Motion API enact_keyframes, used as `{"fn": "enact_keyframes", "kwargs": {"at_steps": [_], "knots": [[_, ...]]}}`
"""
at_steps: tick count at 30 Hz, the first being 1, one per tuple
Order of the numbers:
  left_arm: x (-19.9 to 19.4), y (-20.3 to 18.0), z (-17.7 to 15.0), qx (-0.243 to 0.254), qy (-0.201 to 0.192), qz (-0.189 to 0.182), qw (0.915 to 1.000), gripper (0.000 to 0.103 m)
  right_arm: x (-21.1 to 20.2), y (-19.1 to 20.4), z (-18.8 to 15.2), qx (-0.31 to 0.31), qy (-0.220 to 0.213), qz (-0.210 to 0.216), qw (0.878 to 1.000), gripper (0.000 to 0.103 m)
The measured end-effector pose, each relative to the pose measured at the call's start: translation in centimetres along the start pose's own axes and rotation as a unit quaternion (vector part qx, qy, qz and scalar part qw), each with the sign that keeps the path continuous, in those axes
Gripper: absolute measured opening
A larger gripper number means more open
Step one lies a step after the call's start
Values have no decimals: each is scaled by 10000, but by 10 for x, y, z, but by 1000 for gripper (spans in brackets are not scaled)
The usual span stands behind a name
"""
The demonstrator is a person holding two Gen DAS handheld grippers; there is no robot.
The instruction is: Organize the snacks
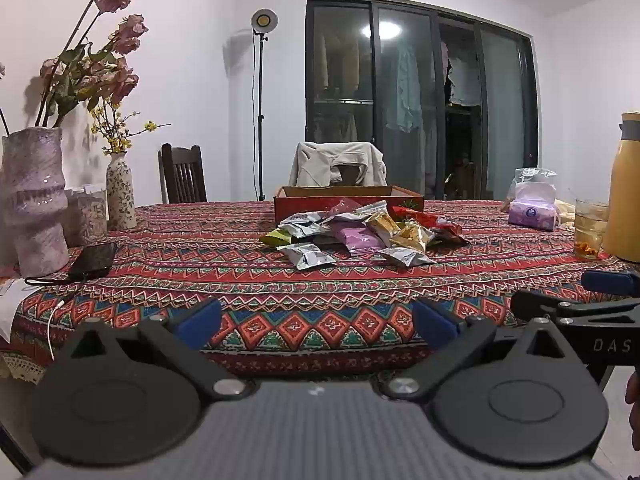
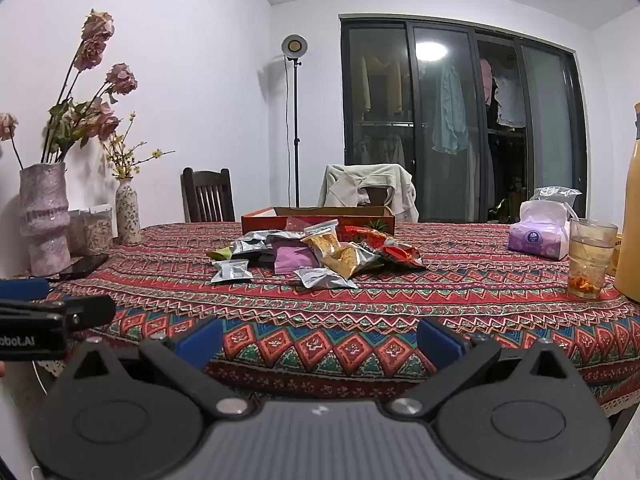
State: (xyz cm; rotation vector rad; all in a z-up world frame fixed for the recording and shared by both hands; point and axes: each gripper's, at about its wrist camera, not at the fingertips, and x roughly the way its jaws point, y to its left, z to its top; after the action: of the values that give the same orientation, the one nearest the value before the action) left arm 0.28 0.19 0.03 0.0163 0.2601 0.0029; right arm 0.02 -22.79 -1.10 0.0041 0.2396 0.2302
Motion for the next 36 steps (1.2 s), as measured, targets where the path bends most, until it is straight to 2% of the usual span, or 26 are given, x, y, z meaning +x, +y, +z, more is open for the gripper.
{"fn": "enact_keyframes", "kwargs": {"at_steps": [36], "knots": [[1,2,-2,11,71,-5,10000,103,1,0,-1,15,43,22,10000,103]]}}
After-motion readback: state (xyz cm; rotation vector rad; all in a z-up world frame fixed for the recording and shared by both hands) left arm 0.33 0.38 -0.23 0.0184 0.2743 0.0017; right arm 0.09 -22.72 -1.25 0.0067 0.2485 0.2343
